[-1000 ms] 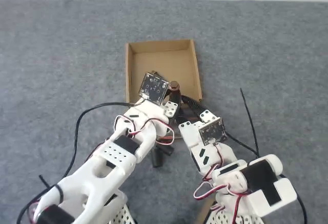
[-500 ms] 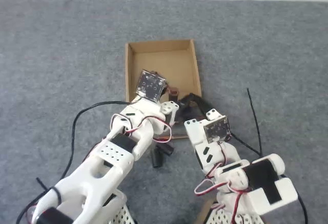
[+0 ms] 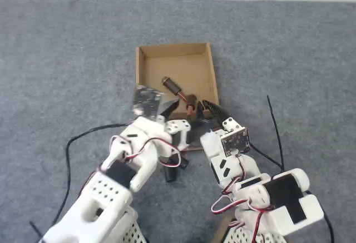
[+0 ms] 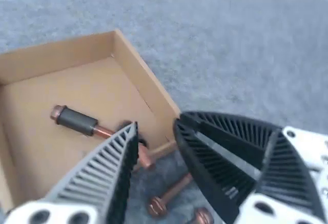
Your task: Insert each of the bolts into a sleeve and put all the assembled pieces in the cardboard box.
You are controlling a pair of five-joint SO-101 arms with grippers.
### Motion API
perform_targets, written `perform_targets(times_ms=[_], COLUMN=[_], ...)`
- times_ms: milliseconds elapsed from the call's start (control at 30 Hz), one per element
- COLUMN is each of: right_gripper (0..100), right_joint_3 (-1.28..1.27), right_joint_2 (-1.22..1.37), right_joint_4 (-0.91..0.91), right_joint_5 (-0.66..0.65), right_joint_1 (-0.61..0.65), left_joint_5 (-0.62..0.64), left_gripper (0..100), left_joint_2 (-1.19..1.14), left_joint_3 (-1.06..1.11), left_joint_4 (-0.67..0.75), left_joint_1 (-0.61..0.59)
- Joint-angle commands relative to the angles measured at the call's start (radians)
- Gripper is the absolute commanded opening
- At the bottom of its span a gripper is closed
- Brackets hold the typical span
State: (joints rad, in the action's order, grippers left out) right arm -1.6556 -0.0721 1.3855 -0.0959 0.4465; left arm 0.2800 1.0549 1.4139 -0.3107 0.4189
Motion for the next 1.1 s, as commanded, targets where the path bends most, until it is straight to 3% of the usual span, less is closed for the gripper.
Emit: perform_targets(times_ms=[0,267,600,867,967,1067], right_gripper=[0.6,0.6,0.6,0.6,0.6,0.6], right_joint_3=[-0.018,-0.018,-0.018,-0.018,-0.018,-0.018], right_joint_2=[-0.024,-0.024,-0.025,-0.025,-0.025,-0.027], right_joint_4=[0.024,0.024,0.030,0.031,0.031,0.031], right_joint_5=[0.011,0.011,0.011,0.011,0.011,0.011], right_joint_1=[-0.004,-0.005,-0.038,-0.042,-0.042,-0.042], left_joint_5=[0.023,0.021,0.020,0.020,0.018,0.011], left_gripper=[37,37,37,37,30,16], left_joint_2=[0.163,0.249,-0.074,-0.256,-0.285,-0.307], left_joint_3=[0.024,0.042,-0.133,-0.147,-0.147,-0.147], left_joint_4=[-0.011,-0.026,-0.181,-0.192,-0.192,-0.192], left_joint_1=[-0.032,-0.149,-0.262,-0.367,-0.414,-0.442])
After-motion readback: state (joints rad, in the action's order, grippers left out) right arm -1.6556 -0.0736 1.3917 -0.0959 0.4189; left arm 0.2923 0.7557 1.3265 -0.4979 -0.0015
